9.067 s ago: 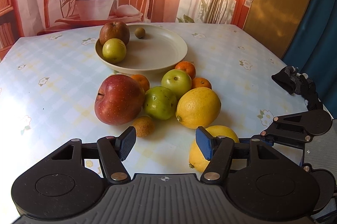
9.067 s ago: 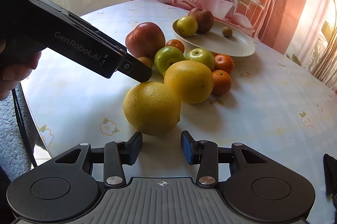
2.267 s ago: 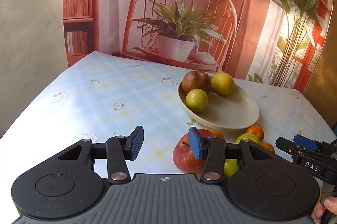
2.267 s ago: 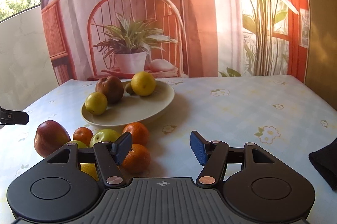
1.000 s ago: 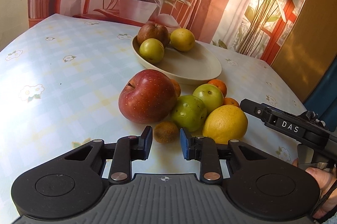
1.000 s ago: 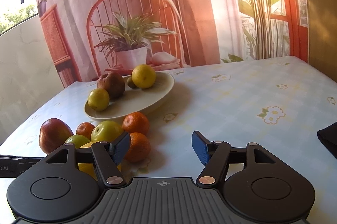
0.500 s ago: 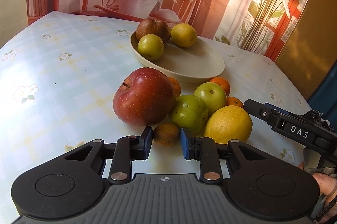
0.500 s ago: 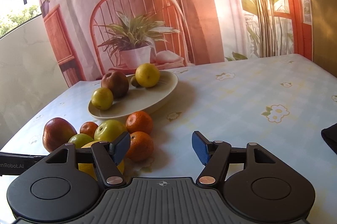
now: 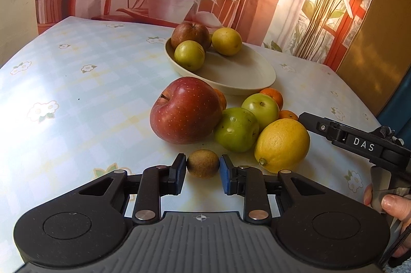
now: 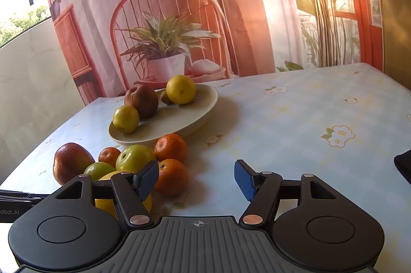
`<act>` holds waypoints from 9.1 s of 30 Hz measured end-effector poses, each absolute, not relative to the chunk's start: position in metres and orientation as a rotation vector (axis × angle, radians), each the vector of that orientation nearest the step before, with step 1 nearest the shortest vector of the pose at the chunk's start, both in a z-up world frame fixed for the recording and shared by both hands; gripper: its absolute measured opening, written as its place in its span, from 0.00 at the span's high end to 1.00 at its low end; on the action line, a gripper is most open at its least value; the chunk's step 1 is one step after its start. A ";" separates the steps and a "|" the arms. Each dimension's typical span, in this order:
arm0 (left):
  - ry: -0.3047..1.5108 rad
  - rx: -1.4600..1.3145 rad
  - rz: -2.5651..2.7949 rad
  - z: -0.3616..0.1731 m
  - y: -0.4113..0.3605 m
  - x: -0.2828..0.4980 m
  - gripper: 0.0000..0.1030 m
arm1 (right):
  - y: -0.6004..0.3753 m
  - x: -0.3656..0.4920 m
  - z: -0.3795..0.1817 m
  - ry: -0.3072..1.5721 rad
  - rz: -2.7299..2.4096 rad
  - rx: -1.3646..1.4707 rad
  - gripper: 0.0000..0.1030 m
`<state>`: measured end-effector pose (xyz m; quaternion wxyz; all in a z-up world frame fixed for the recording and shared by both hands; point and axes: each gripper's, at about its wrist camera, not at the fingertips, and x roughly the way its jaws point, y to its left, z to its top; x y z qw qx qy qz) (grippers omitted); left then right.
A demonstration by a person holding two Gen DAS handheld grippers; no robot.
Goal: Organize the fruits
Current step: 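Close the left tool on the small brown kiwi beside the red apple, then move the right tool to a tangerine and close on it while the left tool holds the kiwi, then lower the kiwi onto the plate with the left tool while the right tool lowers the tangerine, then open both tools and withdraw them back toward the remaining fruit, then close the right tool on the large red apple while the left tool clamps its top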
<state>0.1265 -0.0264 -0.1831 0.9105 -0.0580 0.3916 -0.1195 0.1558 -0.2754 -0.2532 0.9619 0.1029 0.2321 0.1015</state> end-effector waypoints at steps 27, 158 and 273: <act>0.704 -0.113 -0.254 -0.168 -0.021 0.111 0.71 | -0.242 0.179 -0.240 0.490 0.267 0.039 0.61; 0.869 0.022 -0.309 -0.154 -0.057 0.266 0.71 | -0.284 0.316 -0.201 0.590 0.359 0.127 0.68; 0.818 -0.147 -0.214 -0.138 0.124 0.165 0.51 | -0.066 0.220 -0.196 0.822 0.620 -0.415 0.46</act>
